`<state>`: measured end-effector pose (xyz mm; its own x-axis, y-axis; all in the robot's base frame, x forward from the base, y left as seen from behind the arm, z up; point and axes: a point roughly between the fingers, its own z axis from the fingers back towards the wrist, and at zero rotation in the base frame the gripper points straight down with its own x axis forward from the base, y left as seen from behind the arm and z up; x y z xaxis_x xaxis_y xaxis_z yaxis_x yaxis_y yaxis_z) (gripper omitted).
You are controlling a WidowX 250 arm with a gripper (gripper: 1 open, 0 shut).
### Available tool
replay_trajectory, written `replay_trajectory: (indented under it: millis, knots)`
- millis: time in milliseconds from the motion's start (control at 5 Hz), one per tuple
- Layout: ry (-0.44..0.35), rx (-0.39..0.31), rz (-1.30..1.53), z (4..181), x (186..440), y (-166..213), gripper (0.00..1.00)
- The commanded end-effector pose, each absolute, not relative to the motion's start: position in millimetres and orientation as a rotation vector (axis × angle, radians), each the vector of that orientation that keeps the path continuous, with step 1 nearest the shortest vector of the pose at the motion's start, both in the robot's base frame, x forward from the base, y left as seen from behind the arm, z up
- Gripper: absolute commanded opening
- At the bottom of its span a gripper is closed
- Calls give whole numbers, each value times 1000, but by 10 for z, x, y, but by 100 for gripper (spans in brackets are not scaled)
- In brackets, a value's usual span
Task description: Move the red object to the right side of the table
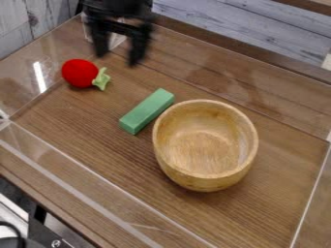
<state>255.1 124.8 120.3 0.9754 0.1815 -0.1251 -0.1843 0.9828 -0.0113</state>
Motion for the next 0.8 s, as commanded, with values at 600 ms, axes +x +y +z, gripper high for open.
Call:
replay_trajectory:
  millis: [600]
  knots:
    - [60,-5,85,978,2731,2153,100]
